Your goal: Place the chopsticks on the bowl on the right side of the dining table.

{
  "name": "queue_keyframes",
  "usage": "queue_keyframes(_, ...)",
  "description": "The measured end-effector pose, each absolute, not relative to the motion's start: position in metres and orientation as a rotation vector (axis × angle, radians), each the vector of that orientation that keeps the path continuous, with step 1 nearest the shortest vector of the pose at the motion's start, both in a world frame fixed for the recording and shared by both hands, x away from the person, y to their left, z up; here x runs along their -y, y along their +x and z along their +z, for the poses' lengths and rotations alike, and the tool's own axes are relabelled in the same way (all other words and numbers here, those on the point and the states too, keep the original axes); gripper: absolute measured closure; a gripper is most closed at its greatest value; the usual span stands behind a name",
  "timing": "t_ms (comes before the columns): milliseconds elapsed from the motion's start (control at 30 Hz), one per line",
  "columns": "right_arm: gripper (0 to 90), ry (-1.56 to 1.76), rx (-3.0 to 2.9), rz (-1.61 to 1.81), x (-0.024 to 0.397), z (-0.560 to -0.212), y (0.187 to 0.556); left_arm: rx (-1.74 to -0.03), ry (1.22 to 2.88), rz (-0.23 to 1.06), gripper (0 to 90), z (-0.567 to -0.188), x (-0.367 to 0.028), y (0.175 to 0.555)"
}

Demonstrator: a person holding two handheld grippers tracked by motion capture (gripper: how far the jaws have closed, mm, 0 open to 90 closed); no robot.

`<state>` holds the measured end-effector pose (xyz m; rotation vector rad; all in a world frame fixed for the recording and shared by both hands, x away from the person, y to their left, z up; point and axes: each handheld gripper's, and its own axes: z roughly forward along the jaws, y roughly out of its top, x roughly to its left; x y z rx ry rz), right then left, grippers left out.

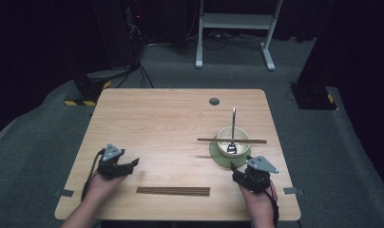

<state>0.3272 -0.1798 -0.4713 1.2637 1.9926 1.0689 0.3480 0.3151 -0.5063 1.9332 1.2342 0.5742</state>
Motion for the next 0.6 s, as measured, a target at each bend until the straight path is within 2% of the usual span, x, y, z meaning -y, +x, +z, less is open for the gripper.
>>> queue_keyframes(67, 35.2, 1.258, -2.044, 1.062, 0.172, -0.48, 0.322, -1.27, 1.929, 0.586, 15.8, -0.511, -0.331, 0.34)
queue_keyframes(167, 34.8, 1.312, -2.116, 0.998, 0.166, -0.501, 0.321, -1.311, 1.939, 0.624, 15.4, -0.521, -0.343, 0.332)
queue_keyframes(300, 31.2, 1.346, -2.162, 0.894, 0.164, -0.522, 0.326, -1.363, 1.978, 0.591, 15.1, -0.529, -0.344, 0.336)
queue_keyframes(600, 30.7, 1.362, -2.148, 0.911, 0.167, -0.523, 0.329, -1.296, 2.009, 0.557, 15.2, -0.529, -0.342, 0.336)
